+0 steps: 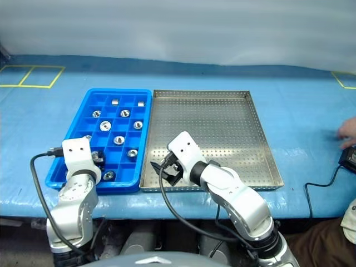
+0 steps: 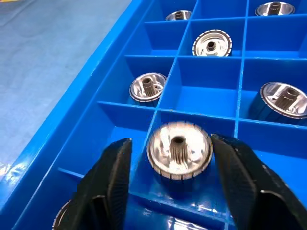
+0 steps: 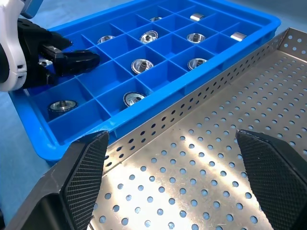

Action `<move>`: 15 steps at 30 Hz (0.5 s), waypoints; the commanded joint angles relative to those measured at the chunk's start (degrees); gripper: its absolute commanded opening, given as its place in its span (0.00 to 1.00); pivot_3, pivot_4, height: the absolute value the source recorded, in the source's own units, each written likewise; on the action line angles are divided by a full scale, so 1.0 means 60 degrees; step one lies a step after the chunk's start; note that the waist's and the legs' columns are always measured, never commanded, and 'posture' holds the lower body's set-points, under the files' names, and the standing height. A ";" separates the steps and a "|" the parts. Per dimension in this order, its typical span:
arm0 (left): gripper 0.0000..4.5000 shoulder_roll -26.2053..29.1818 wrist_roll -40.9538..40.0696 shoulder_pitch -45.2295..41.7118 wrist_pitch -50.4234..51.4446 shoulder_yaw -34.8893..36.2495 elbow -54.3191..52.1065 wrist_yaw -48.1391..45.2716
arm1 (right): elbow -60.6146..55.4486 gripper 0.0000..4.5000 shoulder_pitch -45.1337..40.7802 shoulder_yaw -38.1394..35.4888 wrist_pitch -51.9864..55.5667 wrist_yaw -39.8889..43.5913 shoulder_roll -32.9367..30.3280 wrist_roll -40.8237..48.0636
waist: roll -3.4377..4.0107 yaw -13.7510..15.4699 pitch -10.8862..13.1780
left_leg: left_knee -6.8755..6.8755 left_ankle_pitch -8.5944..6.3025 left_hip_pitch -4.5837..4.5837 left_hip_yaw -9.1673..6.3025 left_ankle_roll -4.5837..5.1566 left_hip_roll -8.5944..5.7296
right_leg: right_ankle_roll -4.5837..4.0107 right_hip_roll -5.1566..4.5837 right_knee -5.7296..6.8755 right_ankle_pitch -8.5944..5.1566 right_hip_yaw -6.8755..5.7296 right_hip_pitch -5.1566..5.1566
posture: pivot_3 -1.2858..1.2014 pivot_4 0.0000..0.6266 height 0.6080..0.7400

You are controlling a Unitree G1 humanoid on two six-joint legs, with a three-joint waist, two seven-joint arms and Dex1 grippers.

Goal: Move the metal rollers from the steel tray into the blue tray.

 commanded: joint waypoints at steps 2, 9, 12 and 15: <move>1.00 0.0394 -0.0068 -0.0730 -0.0457 0.0165 -0.0359 -0.0258 | -0.0621 1.00 0.0029 -0.0390 0.0039 -0.0189 0.0068 0.0107 | -0.0001 -0.0026 0.0000 | 0.0002 0.0001 -0.0003 -0.0002 -0.0001 0.0000 | -0.0002 0.0000 0.0001 0.0001 -0.0003 -0.0001 | 0.56 0.24 1.00; 1.00 0.1638 -0.1440 -0.1545 -0.2425 -0.0509 0.0431 -0.2658 | -0.0846 1.00 0.0418 -0.1624 -0.0174 -0.0660 -0.0215 -0.0208 | -0.0001 -0.0202 -0.0001 | 0.0003 -0.0001 -0.0005 0.0010 0.0002 -0.0007 | -0.0045 -0.0010 -0.0006 0.0023 0.0006 -0.0001 | 0.52 0.24 1.00; 1.00 0.2156 -0.1884 -0.1584 -0.2943 -0.0948 0.0745 -0.3653 | -0.0731 1.00 0.0523 -0.2075 -0.0296 -0.0930 -0.0168 -0.0374 | -0.0001 -0.0341 -0.0002 | 0.0002 -0.0002 -0.0004 0.0018 0.0003 -0.0005 | -0.0047 -0.0005 -0.0005 0.0023 0.0013 -0.0005 | 0.51 0.24 1.00; 1.00 0.2885 -0.2555 -0.1444 -0.3412 -0.1470 0.0932 -0.5108 | -0.0725 1.00 0.0875 -0.2375 -0.0435 -0.1066 -0.0152 -0.0442 | 0.0002 -0.0466 -0.0001 | -0.0001 -0.0001 0.0000 0.0018 0.0002 0.0004 | -0.0054 0.0007 0.0000 0.0018 0.0014 -0.0008 | 0.50 0.24 1.00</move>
